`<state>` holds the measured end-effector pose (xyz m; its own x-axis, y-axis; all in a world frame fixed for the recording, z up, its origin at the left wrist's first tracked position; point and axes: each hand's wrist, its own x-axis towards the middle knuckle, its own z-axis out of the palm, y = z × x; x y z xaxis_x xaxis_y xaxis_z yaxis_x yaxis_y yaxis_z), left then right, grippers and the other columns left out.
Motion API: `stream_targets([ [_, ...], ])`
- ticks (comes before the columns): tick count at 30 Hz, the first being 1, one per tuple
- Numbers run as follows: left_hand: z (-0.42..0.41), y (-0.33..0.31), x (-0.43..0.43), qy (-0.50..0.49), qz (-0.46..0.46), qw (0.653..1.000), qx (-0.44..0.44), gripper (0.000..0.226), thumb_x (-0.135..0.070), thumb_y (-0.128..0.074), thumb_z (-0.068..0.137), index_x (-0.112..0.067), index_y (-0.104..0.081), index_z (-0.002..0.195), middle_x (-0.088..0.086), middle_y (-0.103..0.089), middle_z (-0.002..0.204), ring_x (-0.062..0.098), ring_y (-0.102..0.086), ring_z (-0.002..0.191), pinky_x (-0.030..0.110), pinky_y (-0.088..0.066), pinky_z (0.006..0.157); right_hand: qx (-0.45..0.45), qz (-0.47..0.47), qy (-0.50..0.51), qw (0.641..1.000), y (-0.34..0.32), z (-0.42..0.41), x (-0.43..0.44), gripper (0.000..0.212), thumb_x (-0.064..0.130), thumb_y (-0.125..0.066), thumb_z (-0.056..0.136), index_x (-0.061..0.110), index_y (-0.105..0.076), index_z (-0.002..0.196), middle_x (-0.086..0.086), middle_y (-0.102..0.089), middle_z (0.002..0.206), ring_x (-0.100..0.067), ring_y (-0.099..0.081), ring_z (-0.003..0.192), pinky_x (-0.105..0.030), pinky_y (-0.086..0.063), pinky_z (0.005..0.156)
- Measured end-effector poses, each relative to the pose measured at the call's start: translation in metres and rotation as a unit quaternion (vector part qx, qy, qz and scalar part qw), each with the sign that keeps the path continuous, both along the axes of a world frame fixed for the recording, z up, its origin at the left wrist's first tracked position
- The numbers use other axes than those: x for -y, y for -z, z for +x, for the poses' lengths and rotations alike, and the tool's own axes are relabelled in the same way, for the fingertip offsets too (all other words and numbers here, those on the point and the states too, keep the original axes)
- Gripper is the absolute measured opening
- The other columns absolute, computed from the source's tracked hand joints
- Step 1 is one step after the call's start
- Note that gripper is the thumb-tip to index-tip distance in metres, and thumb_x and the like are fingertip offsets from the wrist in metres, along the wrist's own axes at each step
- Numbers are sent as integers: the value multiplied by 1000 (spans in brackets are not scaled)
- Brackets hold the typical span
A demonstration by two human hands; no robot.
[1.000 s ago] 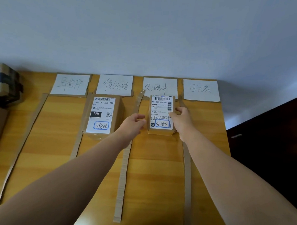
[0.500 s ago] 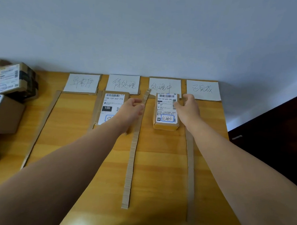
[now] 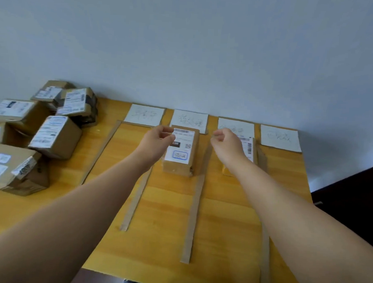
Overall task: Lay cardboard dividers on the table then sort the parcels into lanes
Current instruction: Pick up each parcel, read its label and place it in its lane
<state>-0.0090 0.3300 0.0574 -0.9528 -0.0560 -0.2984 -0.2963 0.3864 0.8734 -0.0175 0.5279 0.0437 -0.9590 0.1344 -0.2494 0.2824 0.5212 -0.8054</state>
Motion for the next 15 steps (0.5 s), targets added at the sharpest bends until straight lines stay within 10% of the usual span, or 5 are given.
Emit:
stream_targets([
  [15,0,-4,262,-4,-80,997,-8,40,-33,-62,91,-21,-51,127,-7,-57,104,17,-56,101,32,-44,84,5,-44,-18,999,7,0,261,31,21,-48,97,22,-47,128,-1,-53,112,-4,-48,74,-20,-39,59],
])
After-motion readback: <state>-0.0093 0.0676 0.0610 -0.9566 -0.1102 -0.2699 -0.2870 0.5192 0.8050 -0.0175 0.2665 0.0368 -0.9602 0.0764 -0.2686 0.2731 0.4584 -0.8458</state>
